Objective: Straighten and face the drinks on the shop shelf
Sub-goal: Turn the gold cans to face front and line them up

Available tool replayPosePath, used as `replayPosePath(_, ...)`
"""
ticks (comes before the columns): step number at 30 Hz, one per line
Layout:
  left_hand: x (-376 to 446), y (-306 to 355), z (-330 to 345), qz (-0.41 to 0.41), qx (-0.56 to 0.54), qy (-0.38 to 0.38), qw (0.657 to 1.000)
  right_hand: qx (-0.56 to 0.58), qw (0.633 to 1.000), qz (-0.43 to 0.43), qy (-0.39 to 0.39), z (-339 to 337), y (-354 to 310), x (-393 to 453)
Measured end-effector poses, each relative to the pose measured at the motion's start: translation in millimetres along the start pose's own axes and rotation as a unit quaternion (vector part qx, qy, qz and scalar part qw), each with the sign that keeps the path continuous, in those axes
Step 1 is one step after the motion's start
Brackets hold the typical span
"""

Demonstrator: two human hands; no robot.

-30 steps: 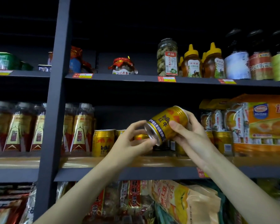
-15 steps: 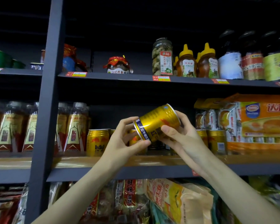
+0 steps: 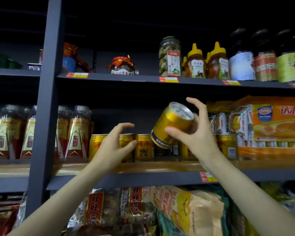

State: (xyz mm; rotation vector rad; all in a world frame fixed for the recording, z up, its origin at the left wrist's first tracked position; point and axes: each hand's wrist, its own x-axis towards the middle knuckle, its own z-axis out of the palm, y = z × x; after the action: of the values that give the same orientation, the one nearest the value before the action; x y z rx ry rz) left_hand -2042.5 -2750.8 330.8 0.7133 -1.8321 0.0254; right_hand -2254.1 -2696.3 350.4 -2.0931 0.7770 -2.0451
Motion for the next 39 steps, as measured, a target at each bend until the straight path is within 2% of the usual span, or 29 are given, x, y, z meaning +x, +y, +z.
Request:
replayPosePath(1,1,0,-1,0.004,0.011,0.004,1.0,0.113,0.989,0.092,0.004,1,0,3)
replayPosePath(3,2,-2,-2,0.011,0.041,0.009,0.999,0.256,0.934,0.248,0.01,2,4,10)
replayPosePath(5,6,-9,-4,0.021,0.1,0.009,0.995,0.304,0.897,0.322,-0.001,2,7,17)
replayPosePath(7,10,-19,-5,0.021,0.178,-0.006,0.984,0.298,0.892,0.339,-0.017,2,11,20)
replayPosePath(10,11,-37,-6,0.024,0.269,-0.012,0.963,0.241,0.921,0.303,-0.04,4,18,23)
replayPosePath(13,5,-50,-4,0.065,0.335,0.001,0.94,0.105,0.962,0.245,-0.059,10,23,22)
replayPosePath(18,3,-55,1,0.081,0.366,0.034,0.927,-0.113,0.978,0.161,-0.071,30,31,24)
replayPosePath(21,3,-56,0,0.088,0.371,0.024,0.924,-0.208,0.967,0.116,-0.089,44,33,28)
replayPosePath(27,5,-57,3,0.093,0.387,0.022,0.917,-0.341,0.933,0.084,-0.071,67,36,35)
replayPosePath(32,6,-58,1,0.09,0.389,0.031,0.916,-0.359,0.923,0.115,-0.081,80,53,33)
replayPosePath(35,7,-60,0,0.089,0.37,0.045,0.924,-0.377,0.908,0.118,-0.139,81,58,34)
replayPosePath(39,7,-61,0,0.085,0.35,0.048,0.932,-0.412,0.86,0.132,-0.27,67,50,39)
